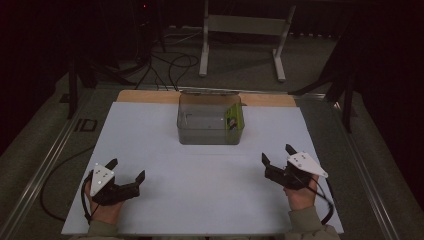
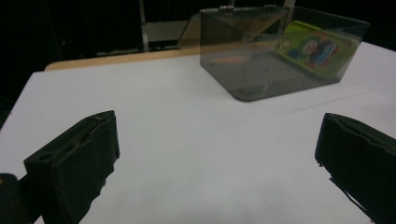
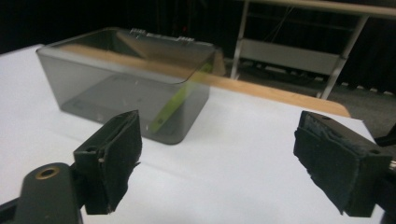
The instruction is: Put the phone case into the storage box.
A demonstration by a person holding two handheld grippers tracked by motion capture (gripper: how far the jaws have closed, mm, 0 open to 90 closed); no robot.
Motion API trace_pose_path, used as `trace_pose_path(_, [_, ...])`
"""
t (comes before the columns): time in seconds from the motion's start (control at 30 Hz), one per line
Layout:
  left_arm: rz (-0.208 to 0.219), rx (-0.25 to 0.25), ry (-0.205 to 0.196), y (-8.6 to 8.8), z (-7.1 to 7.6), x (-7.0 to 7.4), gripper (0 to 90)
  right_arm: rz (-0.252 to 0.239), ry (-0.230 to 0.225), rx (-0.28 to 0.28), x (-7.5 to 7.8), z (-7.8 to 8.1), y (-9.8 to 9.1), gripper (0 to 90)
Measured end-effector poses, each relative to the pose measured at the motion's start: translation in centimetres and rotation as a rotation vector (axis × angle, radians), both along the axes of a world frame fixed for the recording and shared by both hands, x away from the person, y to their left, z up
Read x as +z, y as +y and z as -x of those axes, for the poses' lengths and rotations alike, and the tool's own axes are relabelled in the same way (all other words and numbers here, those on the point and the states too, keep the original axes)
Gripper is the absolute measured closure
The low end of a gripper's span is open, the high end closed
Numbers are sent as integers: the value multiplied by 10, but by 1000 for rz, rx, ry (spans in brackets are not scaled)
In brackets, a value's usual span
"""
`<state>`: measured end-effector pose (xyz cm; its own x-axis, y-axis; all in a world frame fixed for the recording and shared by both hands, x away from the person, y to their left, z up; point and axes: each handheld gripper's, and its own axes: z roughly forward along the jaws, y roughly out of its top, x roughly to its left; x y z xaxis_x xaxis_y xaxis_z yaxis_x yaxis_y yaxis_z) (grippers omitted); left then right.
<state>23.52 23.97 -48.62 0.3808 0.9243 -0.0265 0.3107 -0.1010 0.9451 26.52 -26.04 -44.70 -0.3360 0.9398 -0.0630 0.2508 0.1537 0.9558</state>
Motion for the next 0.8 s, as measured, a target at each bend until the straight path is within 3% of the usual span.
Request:
trace_pose_path(0.07, [2,-3,-8,0,-1,1,7,-32,14,-24,-10,4,-7,156])
trace_pose_path(0.27, [5,-9,-27,-1,-1,2,6,-39,10,-27,-26,16,-16,147])
trace_pose_path(0.33, [8,-8,-33,0,0,3,6,-37,-29,-21,-27,20,-16,144])
trace_pose_path(0.6, [5,-8,-45,1,2,4,6,-29,-91,-4,-33,32,-10,141])
trace_pose_path(0.8, [2,-3,-50,1,3,4,6,-49,-103,4,-34,36,-11,141])
